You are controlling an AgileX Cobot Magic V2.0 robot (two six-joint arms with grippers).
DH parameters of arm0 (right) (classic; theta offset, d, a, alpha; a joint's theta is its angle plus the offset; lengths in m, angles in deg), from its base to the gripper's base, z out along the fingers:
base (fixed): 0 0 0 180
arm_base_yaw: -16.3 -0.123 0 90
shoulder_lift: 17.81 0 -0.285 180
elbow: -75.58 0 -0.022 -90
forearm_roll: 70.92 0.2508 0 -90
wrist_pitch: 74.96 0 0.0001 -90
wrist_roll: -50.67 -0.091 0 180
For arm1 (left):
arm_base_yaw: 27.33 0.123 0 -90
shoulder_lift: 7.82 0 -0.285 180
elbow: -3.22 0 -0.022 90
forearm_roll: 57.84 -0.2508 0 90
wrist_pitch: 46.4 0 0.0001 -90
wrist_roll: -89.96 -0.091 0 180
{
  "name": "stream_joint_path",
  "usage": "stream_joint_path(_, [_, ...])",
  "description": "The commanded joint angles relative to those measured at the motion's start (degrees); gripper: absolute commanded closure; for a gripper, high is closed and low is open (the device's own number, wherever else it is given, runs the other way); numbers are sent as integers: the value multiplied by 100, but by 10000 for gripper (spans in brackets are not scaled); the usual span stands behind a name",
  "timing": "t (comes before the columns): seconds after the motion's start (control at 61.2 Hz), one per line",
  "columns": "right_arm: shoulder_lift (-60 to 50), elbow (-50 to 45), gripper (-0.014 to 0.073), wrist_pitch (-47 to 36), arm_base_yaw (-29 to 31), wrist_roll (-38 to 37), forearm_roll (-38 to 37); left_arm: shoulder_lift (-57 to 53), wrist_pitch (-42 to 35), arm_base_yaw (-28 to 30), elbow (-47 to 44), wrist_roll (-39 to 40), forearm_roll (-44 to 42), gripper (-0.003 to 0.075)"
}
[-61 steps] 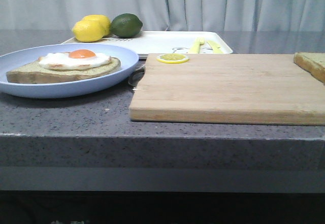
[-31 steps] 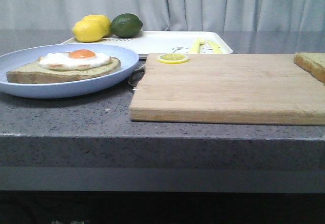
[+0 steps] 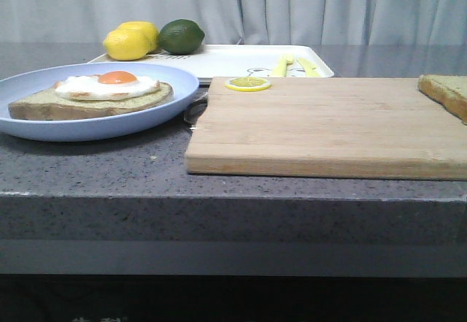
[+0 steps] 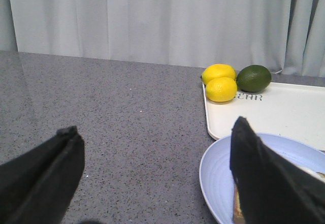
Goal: Place bread and move sandwich to tray
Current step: 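Lift the bread slice with the right gripper and carry it over the plate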
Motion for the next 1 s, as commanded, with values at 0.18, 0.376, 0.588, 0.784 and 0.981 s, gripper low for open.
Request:
stream_joint_path(0.18, [-349,275,608,500,0,-265,537,53,-494,6,203,9,-4,153])
stream_joint_path(0.376, [-740,654,608,727,0,-609,1291,53,-484,6,203,9,-4,153])
stream_joint_path(0.588, [-1093,659,608,727,-360,-501,2655,53,-484,6,203,9,-4,153])
stream_joint_path(0.784, [-1111,526,608,439,-1644,-420,3179,53,-484,6,203,9,-4,153])
stream_joint_path(0.981, [-986,288,608,-726,-3315,-408,4000,53,-484,6,203,9,-4,153])
